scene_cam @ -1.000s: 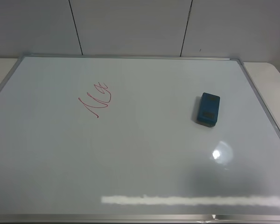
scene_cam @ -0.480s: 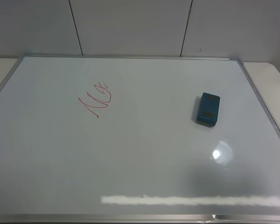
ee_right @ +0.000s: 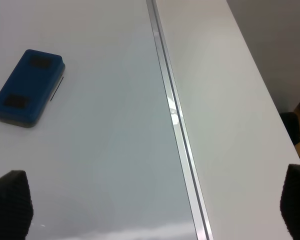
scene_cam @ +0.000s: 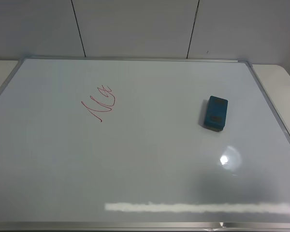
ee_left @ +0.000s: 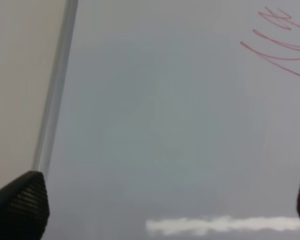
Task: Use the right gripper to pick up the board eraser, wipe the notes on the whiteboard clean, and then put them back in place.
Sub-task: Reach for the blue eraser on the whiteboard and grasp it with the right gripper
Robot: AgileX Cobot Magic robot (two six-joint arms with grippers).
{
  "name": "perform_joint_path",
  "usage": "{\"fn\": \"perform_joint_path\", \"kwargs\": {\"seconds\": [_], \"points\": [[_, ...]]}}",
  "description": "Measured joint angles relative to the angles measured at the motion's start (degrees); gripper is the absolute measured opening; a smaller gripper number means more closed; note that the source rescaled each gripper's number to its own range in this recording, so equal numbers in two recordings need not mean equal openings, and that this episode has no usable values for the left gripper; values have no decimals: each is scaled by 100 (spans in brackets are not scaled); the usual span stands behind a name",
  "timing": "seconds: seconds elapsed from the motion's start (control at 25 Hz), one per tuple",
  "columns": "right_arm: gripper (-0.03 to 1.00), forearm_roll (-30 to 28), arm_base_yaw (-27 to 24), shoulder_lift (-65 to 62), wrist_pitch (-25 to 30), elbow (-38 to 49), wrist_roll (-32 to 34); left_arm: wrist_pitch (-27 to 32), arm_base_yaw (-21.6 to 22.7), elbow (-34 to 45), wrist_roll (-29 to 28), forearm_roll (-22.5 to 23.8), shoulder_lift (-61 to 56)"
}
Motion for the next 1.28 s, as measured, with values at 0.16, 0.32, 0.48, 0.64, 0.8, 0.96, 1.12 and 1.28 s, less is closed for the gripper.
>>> {"fn": "perform_joint_path", "kwargs": {"seconds": [0.16,0.32,0.48,0.64,0.8,0.96,1.12,1.28], "points": [[100,0,0,0,0,0,0,0,0,0,0,0,0],[100,0,0,0,0,0,0,0,0,0,0,0,0],[100,0,0,0,0,0,0,0,0,0,0,0,0],[100,0,0,0,0,0,0,0,0,0,0,0,0],[100,0,0,0,0,0,0,0,0,0,0,0,0],[100,-28,0,0,0,0,68,0,0,0,0,0,0],[100,-28,0,0,0,0,83,0,0,0,0,0,0],[100,-28,0,0,0,0,83,0,0,0,0,0,0]]}}
